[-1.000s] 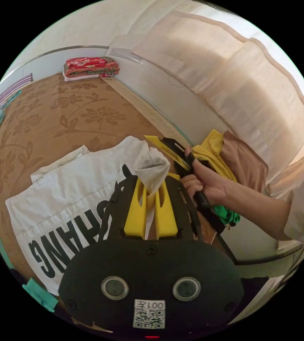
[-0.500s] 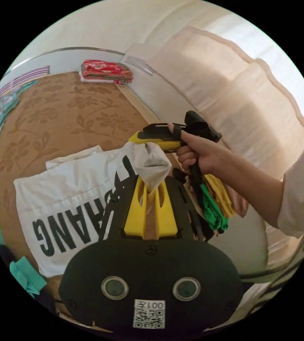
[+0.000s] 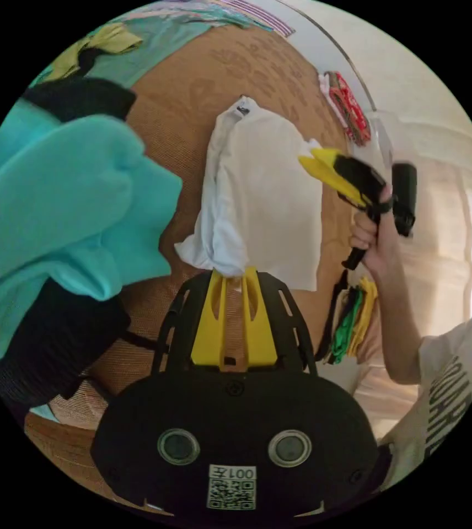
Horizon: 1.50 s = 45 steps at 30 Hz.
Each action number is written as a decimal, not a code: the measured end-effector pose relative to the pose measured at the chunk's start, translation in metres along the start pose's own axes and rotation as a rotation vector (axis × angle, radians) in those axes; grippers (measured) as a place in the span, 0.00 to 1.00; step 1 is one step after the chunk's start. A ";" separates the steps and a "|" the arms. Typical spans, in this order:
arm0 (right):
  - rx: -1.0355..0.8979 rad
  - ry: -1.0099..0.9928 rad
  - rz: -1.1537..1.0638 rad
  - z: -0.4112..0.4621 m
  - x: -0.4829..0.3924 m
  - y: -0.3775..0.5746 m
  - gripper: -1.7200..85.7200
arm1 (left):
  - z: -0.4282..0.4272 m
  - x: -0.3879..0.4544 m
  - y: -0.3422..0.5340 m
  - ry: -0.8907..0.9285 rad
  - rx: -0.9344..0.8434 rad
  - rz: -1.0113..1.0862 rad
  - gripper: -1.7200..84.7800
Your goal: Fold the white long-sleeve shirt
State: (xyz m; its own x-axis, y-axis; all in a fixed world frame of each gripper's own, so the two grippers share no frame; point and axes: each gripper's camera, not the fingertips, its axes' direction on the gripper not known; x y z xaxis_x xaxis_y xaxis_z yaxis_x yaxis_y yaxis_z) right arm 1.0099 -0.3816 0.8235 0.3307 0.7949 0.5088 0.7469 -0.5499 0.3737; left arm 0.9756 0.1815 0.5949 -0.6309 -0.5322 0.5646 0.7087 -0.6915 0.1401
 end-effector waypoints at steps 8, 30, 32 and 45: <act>-0.177 0.444 0.205 -0.021 -0.075 0.105 0.19 | -0.019 -0.057 -0.015 0.056 -0.155 -0.005 0.04; 0.138 0.331 0.105 -0.082 -0.200 0.187 0.06 | -0.013 -0.226 -0.040 0.981 0.146 -0.620 0.22; 0.122 0.355 0.083 -0.097 -0.213 0.201 0.05 | -0.012 -0.229 -0.037 1.055 0.137 -0.647 0.24; 0.217 0.258 0.137 -0.162 -0.242 0.307 0.04 | 0.022 -0.241 -0.025 1.090 0.114 -0.688 0.28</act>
State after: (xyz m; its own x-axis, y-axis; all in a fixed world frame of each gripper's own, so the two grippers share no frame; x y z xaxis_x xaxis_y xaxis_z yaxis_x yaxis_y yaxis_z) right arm 1.0658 -0.7844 0.9412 0.3000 0.6115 0.7322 0.8202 -0.5572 0.1293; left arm 1.1168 0.3375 0.4731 -0.7665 -0.2450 -0.5937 0.1267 -0.9639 0.2342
